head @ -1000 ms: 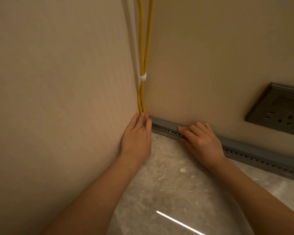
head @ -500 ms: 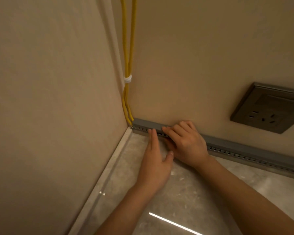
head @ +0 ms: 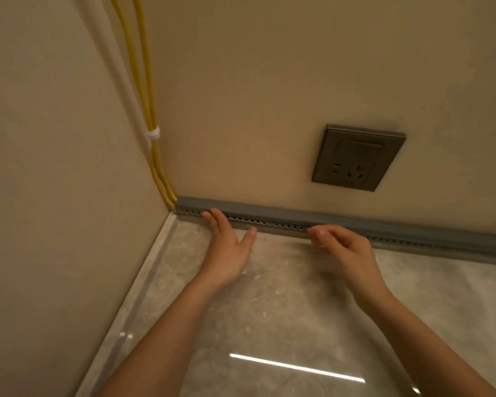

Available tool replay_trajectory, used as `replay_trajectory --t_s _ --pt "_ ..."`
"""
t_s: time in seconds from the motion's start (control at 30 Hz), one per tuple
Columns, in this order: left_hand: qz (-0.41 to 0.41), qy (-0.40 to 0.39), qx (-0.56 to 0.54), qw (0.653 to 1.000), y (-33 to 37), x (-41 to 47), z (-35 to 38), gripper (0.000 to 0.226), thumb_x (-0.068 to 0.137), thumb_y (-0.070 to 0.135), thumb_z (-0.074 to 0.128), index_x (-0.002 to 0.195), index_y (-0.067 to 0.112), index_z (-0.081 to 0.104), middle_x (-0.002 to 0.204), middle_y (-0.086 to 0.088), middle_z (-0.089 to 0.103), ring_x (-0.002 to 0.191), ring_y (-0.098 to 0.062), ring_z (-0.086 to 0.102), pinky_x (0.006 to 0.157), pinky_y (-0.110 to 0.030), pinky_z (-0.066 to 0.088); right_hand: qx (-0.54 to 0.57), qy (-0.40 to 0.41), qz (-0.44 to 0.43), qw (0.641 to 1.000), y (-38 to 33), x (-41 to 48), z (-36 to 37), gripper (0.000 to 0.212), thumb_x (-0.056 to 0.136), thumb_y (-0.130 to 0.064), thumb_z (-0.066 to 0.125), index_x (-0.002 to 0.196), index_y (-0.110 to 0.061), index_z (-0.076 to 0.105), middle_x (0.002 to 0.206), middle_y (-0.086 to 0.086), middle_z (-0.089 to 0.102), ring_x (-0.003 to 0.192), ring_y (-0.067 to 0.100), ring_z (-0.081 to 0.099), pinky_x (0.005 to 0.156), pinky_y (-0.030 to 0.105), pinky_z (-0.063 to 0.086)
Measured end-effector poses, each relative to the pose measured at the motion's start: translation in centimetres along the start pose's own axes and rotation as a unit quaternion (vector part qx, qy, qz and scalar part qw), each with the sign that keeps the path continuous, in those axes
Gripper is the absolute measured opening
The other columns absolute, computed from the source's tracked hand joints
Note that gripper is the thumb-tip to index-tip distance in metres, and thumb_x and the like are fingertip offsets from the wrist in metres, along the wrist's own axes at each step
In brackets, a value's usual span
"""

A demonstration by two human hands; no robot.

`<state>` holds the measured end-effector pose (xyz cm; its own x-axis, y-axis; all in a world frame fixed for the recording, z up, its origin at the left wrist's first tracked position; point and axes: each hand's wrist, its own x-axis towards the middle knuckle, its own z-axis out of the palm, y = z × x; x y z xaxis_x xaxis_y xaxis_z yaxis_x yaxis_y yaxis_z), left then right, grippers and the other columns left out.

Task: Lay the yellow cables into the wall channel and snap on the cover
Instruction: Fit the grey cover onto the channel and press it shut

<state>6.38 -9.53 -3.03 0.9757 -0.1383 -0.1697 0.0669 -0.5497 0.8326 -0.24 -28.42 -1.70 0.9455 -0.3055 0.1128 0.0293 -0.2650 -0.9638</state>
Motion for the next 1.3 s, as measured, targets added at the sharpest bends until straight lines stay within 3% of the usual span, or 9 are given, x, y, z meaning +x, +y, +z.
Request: replay_trajectory --t_s 0.13,0.33,0.43,0.53,0.67,0.83,1.1,1.2,1.3 --pt "-0.001 0.012 -0.014 1.000 0.1 -0.1 0.4 0.089 0.095 0.035 0.046 0.142 0.009 -0.024 0.148 -0.006 -0.036 0.142 -0.015 -0.014 0.108 -0.019 0.000 0.014 0.102 0.086 0.991 1.5 0.6 -3.7 0.033 0.094 -0.026 0.051 0.068 -0.015 0.067 0.073 0.001 0.067 0.070 0.009 0.057 0.063 0.022 0.041" --pt "-0.007 0.042 -0.044 0.998 0.3 -0.4 0.9 0.088 0.094 0.031 0.051 0.145 0.012 -0.018 0.152 -0.002 -0.030 0.143 -0.014 -0.008 0.111 -0.022 0.005 -0.097 0.108 0.011 0.989 3.5 -0.3 -3.1 0.014 0.092 -0.013 0.054 0.082 -0.015 0.063 0.080 0.003 0.065 0.076 0.018 0.057 0.069 0.026 0.044" --pt "-0.014 0.171 -0.091 0.981 0.6 -0.7 1.7 0.074 0.090 0.024 0.058 0.148 0.009 0.013 0.157 -0.008 0.006 0.140 -0.020 0.020 0.110 -0.023 0.015 -0.110 0.086 -0.008 0.990 3.7 -0.4 -3.2 0.015 0.085 -0.003 0.058 0.089 -0.017 0.062 0.090 0.005 0.064 0.083 0.019 0.059 0.077 0.037 0.048" --pt "-0.051 0.260 -0.158 0.951 1.7 -1.0 3.2 0.043 0.086 0.022 0.064 0.121 0.005 0.048 0.123 -0.015 0.050 0.094 -0.019 0.054 0.082 -0.025 0.042 -0.145 0.051 -0.021 0.988 4.0 -0.6 -3.3 0.025 0.079 -0.002 0.062 0.096 -0.020 0.058 0.099 0.003 0.061 0.090 0.017 0.057 0.083 0.040 0.049" --pt "-0.144 0.005 -0.327 0.934 4.3 -1.2 6.6 0.031 0.092 0.029 0.055 0.096 -0.002 0.060 0.076 -0.012 0.064 0.055 -0.018 0.059 0.049 -0.023 0.046 -0.172 0.044 -0.020 0.984 4.4 -0.6 -3.3 0.029 0.076 -0.006 0.066 0.098 -0.022 0.055 0.101 -0.001 0.057 0.095 0.017 0.054 0.086 0.041 0.047" --pt "-0.260 -0.185 -0.404 0.857 7.8 -0.2 8.8 0.048 0.086 0.040 0.060 0.100 -0.006 0.056 0.084 -0.019 0.063 0.066 -0.024 0.063 0.045 -0.020 0.054 -0.134 0.041 -0.045 0.989 4.2 -0.4 -3.6 0.032 0.072 0.004 0.064 0.094 -0.018 0.056 0.097 0.003 0.059 0.094 0.020 0.056 0.086 0.040 0.047" --pt "-0.313 -0.221 -0.409 0.828 9.3 1.9 9.0 0.053 0.087 0.030 0.062 0.121 -0.008 0.048 0.098 -0.020 0.067 0.079 -0.026 0.066 0.059 -0.032 0.056 0.040 -0.098 0.150 0.983 2.3 0.0 -8.6 0.017 0.087 -0.007 0.059 0.101 -0.016 0.064 0.110 0.007 0.065 0.101 0.015 0.060 0.089 0.023 0.044" --pt "-0.325 -0.219 -0.425 0.816 9.4 2.3 8.9 0.051 0.087 0.025 0.062 0.122 -0.009 0.045 0.113 -0.022 0.064 0.087 -0.028 0.063 0.070 -0.034 0.054 0.335 0.035 0.288 0.896 1.5 -0.4 -11.2 0.023 0.092 -0.014 0.049 0.108 -0.002 0.060 0.118 0.018 0.058 0.103 0.024 0.058 0.091 0.032 0.046" --pt "-0.327 -0.220 -0.436 0.809 9.5 2.4 8.9 0.052 0.087 0.021 0.063 0.124 -0.010 0.044 0.109 -0.024 0.063 0.088 -0.029 0.063 0.074 -0.036 0.052 0.504 0.181 0.274 0.799 1.1 -1.8 -14.5 0.046 0.093 -0.015 0.046 0.134 0.005 0.036 0.137 0.022 0.042 0.126 0.030 0.043 0.101 0.037 0.039"
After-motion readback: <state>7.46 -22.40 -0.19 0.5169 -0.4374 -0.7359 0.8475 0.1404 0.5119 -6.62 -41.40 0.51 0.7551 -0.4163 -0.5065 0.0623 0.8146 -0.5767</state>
